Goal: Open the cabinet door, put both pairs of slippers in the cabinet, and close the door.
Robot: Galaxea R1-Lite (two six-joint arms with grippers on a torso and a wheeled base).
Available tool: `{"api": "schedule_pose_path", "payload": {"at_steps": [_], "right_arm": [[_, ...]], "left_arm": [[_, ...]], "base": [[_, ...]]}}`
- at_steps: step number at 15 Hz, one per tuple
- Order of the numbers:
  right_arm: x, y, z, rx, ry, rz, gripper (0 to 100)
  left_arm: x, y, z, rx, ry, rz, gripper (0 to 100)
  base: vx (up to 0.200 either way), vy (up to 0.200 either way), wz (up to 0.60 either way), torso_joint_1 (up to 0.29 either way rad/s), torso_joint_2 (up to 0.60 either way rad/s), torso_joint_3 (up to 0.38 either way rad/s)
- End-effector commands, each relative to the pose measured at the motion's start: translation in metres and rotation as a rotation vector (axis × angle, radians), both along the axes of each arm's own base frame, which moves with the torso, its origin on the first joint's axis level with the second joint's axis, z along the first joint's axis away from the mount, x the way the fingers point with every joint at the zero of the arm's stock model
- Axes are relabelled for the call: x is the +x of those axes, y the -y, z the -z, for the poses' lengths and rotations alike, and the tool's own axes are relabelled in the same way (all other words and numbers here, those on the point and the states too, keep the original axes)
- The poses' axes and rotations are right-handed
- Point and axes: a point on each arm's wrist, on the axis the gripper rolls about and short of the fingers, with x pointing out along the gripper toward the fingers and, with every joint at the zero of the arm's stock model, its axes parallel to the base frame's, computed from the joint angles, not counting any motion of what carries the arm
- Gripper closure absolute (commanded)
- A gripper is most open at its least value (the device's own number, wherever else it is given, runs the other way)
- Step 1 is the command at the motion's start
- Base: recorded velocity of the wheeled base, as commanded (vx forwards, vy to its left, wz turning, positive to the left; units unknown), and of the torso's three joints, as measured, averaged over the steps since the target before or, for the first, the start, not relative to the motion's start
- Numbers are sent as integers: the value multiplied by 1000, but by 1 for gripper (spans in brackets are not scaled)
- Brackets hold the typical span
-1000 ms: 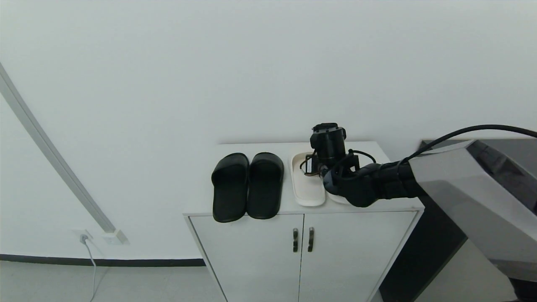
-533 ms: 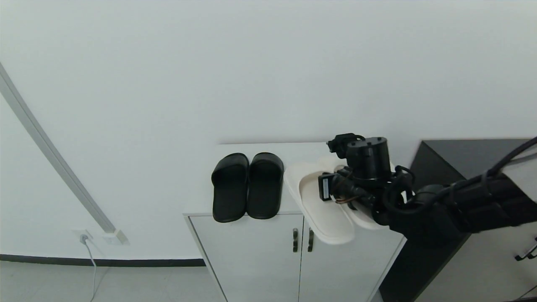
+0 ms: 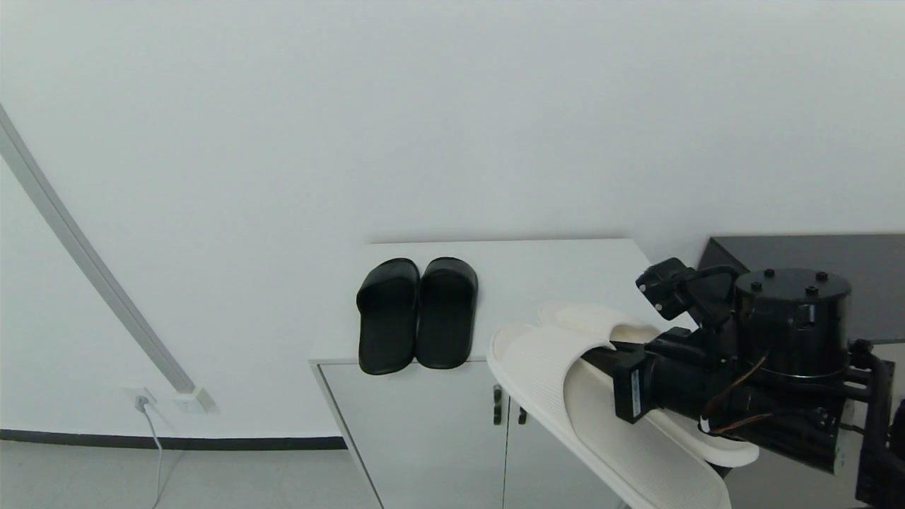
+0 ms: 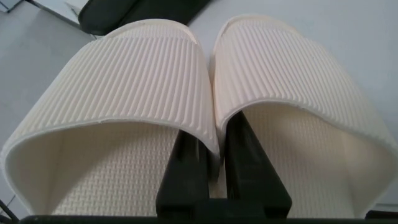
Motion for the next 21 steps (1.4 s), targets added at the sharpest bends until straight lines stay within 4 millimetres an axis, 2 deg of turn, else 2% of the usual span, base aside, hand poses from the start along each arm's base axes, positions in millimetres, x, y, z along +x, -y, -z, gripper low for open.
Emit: {"api": "schedule_pose_path", "payload": {"at_steps": [1,4,15,18,21], "right_arm": [[-7,6,-5,13,15,-1,100],[-8,7,-3,6,9,-3,100],[-12,5,1,-12,7,-20,100],[-18,6,1,-13,6,-33,100],[-22,7,2,-17,7,-44,100]], "left_arm": [[0,0,0,0,-1,0,100],[0,0,0,0,-1,0,100],[0,0,0,0,-1,0,100],[0,0,0,0,-1,-1,100],[0,0,0,0,-1,-1,100]], "base": [[-200,0,0,2,2,2],[-200,0,0,7,5,2],[0,0,0,0,0,0],[0,0,0,0,0,0],[0,0,0,-124,281,150]]}}
